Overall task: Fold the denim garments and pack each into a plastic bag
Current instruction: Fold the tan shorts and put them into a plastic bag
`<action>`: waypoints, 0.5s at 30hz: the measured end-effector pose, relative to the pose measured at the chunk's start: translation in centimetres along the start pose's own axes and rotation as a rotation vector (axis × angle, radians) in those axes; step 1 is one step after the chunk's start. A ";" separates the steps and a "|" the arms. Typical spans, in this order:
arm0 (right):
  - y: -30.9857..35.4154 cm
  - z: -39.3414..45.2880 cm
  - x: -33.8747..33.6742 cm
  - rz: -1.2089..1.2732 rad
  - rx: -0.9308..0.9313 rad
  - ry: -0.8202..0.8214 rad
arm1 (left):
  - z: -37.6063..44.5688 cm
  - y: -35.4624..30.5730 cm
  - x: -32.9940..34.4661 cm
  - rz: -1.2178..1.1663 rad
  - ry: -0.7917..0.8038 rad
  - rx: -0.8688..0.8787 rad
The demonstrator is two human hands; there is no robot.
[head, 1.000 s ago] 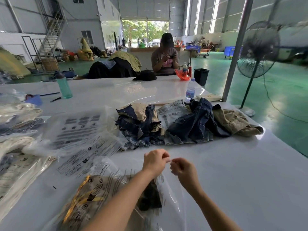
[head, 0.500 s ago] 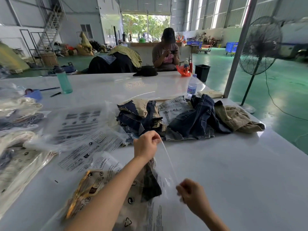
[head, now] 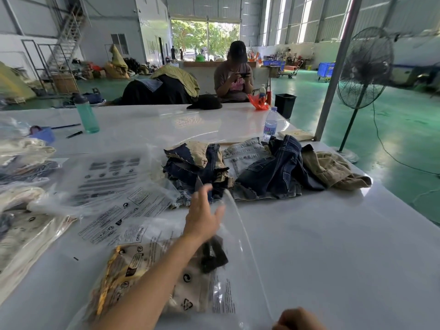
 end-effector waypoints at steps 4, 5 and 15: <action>-1.2 7.6 0.4 -0.133 0.101 0.275 | -10.3 5.8 5.6 0.548 0.514 0.037; -0.5 9.9 0.5 -0.181 0.065 0.203 | -13.0 6.5 7.0 0.641 0.610 0.119; 11.1 17.8 10.4 -0.506 -0.304 0.316 | -17.8 9.4 3.2 0.830 0.699 0.325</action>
Point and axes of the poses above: each hand's wrist, its own z-axis towards the middle knuckle, its own x-axis out of the palm, y = z × x, the point moved 6 cm from there along z, towards the middle knuckle, and after that the axes turned 1 degree about -y, right-handed, at the moved point
